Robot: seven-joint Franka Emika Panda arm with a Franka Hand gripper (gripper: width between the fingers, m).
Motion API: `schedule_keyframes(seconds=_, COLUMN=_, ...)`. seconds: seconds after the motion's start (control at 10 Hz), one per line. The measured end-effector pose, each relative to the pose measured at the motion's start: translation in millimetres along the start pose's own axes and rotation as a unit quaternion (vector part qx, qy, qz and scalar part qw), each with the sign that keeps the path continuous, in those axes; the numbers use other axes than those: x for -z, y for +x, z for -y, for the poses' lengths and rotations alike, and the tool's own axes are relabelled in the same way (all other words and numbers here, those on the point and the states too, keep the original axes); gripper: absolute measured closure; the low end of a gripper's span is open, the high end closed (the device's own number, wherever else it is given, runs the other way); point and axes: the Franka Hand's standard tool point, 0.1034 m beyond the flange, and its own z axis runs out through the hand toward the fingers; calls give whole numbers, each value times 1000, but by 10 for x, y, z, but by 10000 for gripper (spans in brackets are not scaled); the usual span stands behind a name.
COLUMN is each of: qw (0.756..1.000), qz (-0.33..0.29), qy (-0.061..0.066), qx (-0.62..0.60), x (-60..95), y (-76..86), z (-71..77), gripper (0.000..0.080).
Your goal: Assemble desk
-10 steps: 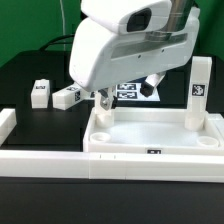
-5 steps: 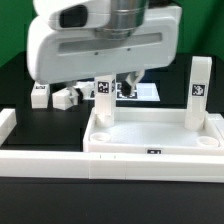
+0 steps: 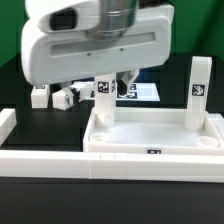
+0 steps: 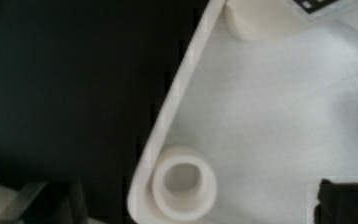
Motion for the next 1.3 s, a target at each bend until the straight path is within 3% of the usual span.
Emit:
schedule_keyframes(seconds=0.1, qw=999, qz=-1, qy=31, qx=-31, x=-8, y=-192, z=-246, gripper=151)
schedule_keyframes(seconds=0.2, qw=1000, qz=-20, qy=17, qx=1, x=-55, y=-308, z=-539, gripper=151)
schedule_keyframes(seconds=0.3, qw=1000, qz=-25, qy=16, qx=3, x=-105, y=-402, z=-632, gripper=151)
schedule_keyframes(seconds=0.6, qw=999, qz=-24, qy=17, qx=-20, x=-106, y=-391, z=-618, gripper=151)
schedule_keyframes(seconds=0.9, qw=990, qz=-20, qy=21, qx=-140, x=-112, y=-401, z=-632, gripper=151)
schedule_keyframes(seconds=1.1, qw=975, qz=-2, qy=31, qx=-221, x=-202, y=-600, z=-710, gripper=151)
schedule_keyframes(seconds=1.3, qw=968, qz=11, qy=50, qx=-247, x=-319, y=-788, z=-751, gripper=151)
